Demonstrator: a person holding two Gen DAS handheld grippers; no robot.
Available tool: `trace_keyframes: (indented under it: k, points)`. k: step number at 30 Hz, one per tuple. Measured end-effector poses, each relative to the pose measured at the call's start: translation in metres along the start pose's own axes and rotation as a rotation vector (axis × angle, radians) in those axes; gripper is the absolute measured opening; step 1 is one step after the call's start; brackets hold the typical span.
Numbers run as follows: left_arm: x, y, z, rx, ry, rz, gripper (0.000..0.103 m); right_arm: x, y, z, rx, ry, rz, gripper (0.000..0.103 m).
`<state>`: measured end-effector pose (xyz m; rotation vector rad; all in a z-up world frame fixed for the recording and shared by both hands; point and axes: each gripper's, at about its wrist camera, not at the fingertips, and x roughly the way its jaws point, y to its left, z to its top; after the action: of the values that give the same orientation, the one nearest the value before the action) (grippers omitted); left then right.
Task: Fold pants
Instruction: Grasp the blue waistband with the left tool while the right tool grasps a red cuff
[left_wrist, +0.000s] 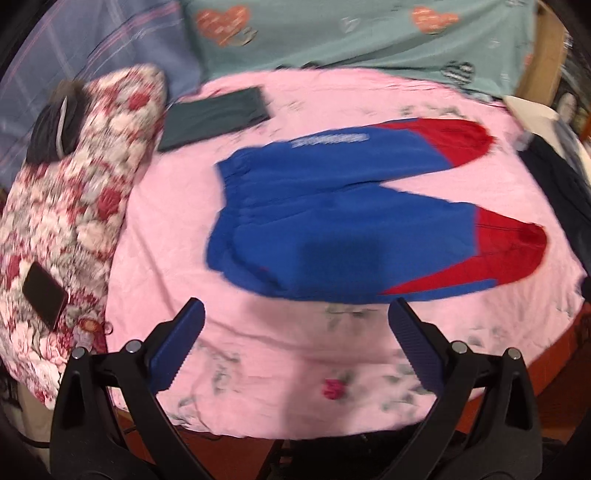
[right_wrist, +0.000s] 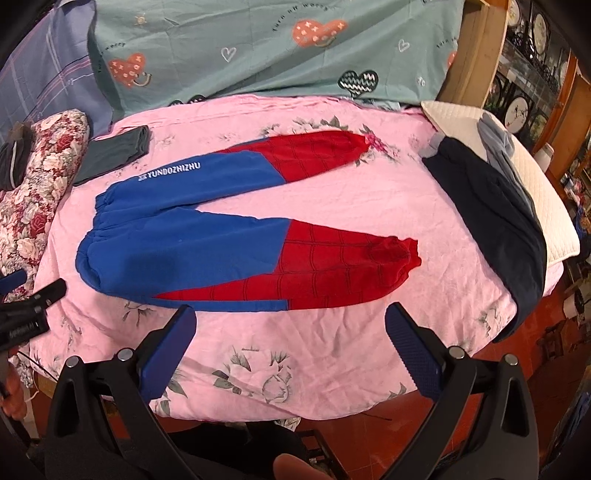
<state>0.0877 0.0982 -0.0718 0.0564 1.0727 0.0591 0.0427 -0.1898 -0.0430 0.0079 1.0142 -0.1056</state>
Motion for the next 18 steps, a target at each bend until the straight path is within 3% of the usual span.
trace_keyframes:
  k: [3,7,9,14,18]
  points:
    - [0.034,0.052,0.002,-0.104,0.038,0.009,0.101,0.016,-0.007,0.0,0.029,0.023,-0.02,0.102]
    - [0.071,0.095,0.008,-0.148,0.022,-0.01,0.099,0.034,-0.021,0.003,0.1,0.047,-0.036,0.102]
    - [0.087,0.105,0.014,-0.153,0.018,-0.04,0.097,0.043,-0.029,0.005,0.151,0.058,-0.034,0.102]
    - [0.133,0.109,0.033,-0.086,0.016,-0.099,0.081,0.056,-0.046,0.007,0.267,0.091,-0.024,0.102]
    - [0.171,0.109,0.041,-0.074,0.08,-0.127,0.069,0.054,-0.066,0.006,0.319,0.054,-0.052,0.102]
